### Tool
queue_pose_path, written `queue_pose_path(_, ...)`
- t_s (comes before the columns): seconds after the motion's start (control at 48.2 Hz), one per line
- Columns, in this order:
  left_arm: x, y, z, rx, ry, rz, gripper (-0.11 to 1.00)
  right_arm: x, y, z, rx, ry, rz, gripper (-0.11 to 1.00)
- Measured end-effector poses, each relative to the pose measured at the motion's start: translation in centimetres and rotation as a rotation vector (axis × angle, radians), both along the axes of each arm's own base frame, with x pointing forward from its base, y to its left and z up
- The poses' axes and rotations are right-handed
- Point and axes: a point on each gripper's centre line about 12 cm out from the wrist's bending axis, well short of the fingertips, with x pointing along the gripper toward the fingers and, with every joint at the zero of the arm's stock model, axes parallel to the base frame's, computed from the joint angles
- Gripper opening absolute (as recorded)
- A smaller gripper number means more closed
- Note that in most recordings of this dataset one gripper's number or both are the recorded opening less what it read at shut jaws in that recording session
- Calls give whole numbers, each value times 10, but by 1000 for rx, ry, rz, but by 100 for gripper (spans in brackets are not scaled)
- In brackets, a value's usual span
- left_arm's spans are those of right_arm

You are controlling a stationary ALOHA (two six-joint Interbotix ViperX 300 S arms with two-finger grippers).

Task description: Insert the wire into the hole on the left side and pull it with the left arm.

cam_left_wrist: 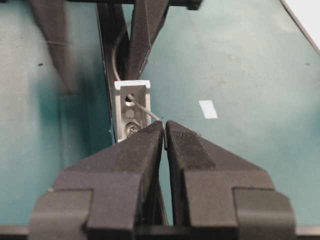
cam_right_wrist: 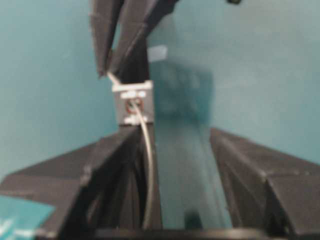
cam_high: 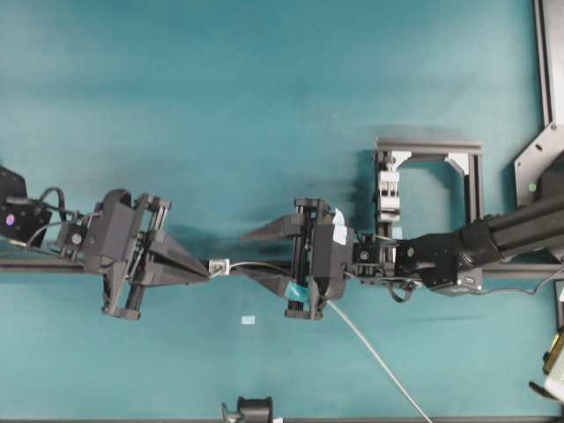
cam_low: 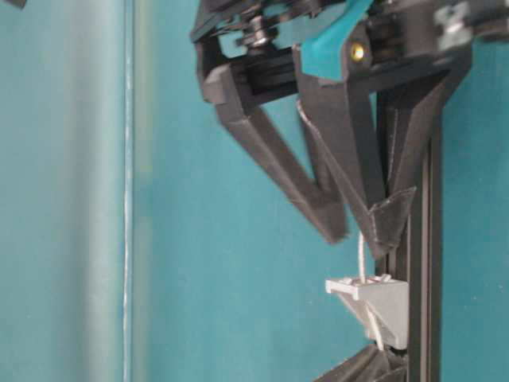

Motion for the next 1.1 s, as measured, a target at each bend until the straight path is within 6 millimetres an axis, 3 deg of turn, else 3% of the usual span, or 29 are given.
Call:
queue_pose_path(0.436,-5,0,7,8,17,-5,-10,-7,5,14,-6,-11,46,72)
queue_pose_path(0.726,-28,-1,21,17,65,-34,-10,-9,5,14,-7,-4,49,72)
queue_pose_path(1.099,-65,11,32,20,78,-39,-10,-10,7,12,-7,3,57,72)
